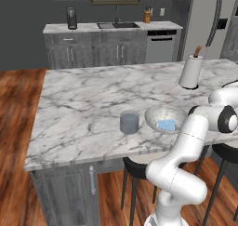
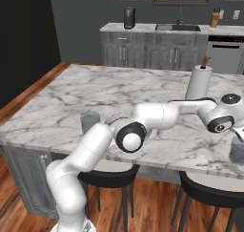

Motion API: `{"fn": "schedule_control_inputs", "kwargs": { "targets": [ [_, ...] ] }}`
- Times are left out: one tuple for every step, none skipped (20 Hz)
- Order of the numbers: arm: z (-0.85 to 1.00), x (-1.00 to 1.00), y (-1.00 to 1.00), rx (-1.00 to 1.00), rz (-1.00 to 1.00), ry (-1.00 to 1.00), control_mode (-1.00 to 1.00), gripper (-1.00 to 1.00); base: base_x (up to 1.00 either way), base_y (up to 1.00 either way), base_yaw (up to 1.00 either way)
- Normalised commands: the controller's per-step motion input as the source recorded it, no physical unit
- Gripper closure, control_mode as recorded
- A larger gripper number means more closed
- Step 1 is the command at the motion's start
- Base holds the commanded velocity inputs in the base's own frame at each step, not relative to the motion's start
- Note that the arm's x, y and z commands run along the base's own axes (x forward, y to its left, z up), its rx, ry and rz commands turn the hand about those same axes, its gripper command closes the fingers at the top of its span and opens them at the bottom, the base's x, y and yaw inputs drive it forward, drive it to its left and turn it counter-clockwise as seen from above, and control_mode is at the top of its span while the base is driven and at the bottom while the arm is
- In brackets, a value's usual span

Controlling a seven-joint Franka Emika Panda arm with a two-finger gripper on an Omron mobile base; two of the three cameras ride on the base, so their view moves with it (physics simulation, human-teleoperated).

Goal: There are four ice cubes in the ice bowl. Place two ice cubes in each glass of water.

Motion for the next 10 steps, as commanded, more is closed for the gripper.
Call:
{"fn": "schedule_control_inputs", "kwargs": {
  "targets": [
    [0.0,0.21,-0.09,0.0,0.0,0.0,-1.0,1.0,0.0,0.0,0.0],
    [0.0,0.23,-0.07,0.0,0.0,0.0,-1.0,1.0,0.0,0.0,0.0],
    [0.0,0.23,-0.05,0.0,0.0,0.0,-1.0,1.0,0.0,0.0,0.0],
    [-0.06,0.22,-0.05,0.0,0.0,0.0,-1.0,1.0,0.0,0.0,0.0],
    [-0.17,0.23,-0.06,0.0,0.0,0.05,-1.0,1.0,0.0,0.0,0.0],
    [-0.2,0.21,-0.09,0.0,0.0,0.06,-1.0,1.0,0.0,0.0,0.0],
    [-0.24,0.19,-0.1,0.0,0.0,0.07,-1.0,1.0,0.0,0.0,0.0],
    [-0.26,0.18,-0.11,0.0,0.0,0.07,-1.0,1.0,0.0,0.0,0.0],
    [-0.28,0.18,-0.11,0.0,0.0,0.07,-1.0,1.0,0.0,0.0,0.0],
    [-0.24,0.16,-0.11,0.0,0.0,0.06,-1.0,1.0,0.0,0.0,0.0]
  ]
}}
